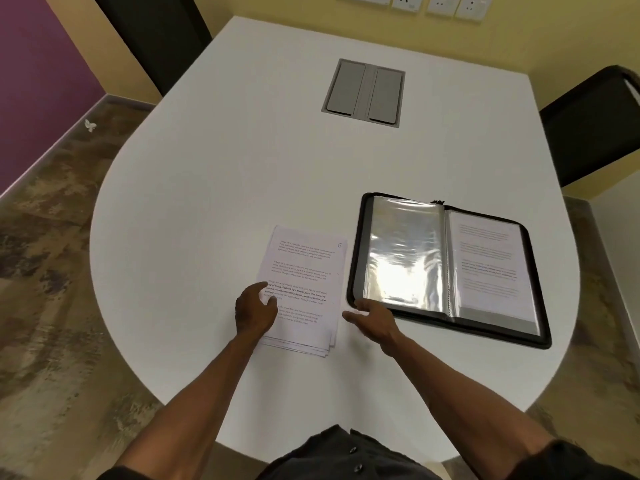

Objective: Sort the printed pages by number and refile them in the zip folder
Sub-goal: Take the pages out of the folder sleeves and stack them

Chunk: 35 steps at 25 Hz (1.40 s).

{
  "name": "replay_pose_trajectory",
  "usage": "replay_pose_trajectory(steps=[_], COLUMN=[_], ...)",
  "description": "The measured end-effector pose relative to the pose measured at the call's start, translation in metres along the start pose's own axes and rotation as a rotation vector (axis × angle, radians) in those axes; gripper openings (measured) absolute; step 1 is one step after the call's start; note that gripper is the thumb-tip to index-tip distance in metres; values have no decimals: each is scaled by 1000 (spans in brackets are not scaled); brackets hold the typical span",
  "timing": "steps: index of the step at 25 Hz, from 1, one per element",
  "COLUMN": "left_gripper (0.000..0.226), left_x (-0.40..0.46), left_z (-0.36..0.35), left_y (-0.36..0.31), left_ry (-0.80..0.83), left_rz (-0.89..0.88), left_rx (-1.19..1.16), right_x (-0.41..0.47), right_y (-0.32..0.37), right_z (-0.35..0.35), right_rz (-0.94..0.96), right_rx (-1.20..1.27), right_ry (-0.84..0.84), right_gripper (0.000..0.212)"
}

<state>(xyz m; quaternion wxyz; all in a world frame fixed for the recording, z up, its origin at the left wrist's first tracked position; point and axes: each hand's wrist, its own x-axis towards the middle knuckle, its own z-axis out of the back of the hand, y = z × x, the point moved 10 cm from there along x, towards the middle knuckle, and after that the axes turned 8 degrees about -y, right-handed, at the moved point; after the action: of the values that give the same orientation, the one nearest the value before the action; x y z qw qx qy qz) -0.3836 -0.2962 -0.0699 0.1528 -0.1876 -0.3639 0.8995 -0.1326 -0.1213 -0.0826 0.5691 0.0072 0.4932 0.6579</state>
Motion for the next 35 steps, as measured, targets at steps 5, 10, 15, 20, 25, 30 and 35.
replay_pose_trajectory(steps=[5, 10, 15, 20, 25, 30, 35], left_gripper=[42, 41, 43, 45, 45, 39, 34], left_x=[-27, -66, -109, -141, -170, -174, -172], left_z=[-28, -73, -131, -184, -227, -254, -273], left_y=[-28, -69, -101, -143, -174, -203, -257], left_ry=[46, 102, 196, 282, 316, 276, 213], left_rz=[-107, -234, -314, -396, -447, -478, -473], left_rx=[-9, -1, 18, 83, 99, 85, -4], right_x=[-10, -13, -2, 24, 46, 60, 58], right_y=[-39, -86, -147, -189, -207, -184, -139], right_z=[44, 105, 201, 272, 284, 275, 256], right_rz=[-11, -62, -140, -233, -195, -46, 196], right_rx=[35, 78, -12, -377, -557, -538, -446], right_ry=[-95, -196, -440, -365, -146, -205, -266], right_gripper=[63, 58, 63, 88, 82, 78, 79])
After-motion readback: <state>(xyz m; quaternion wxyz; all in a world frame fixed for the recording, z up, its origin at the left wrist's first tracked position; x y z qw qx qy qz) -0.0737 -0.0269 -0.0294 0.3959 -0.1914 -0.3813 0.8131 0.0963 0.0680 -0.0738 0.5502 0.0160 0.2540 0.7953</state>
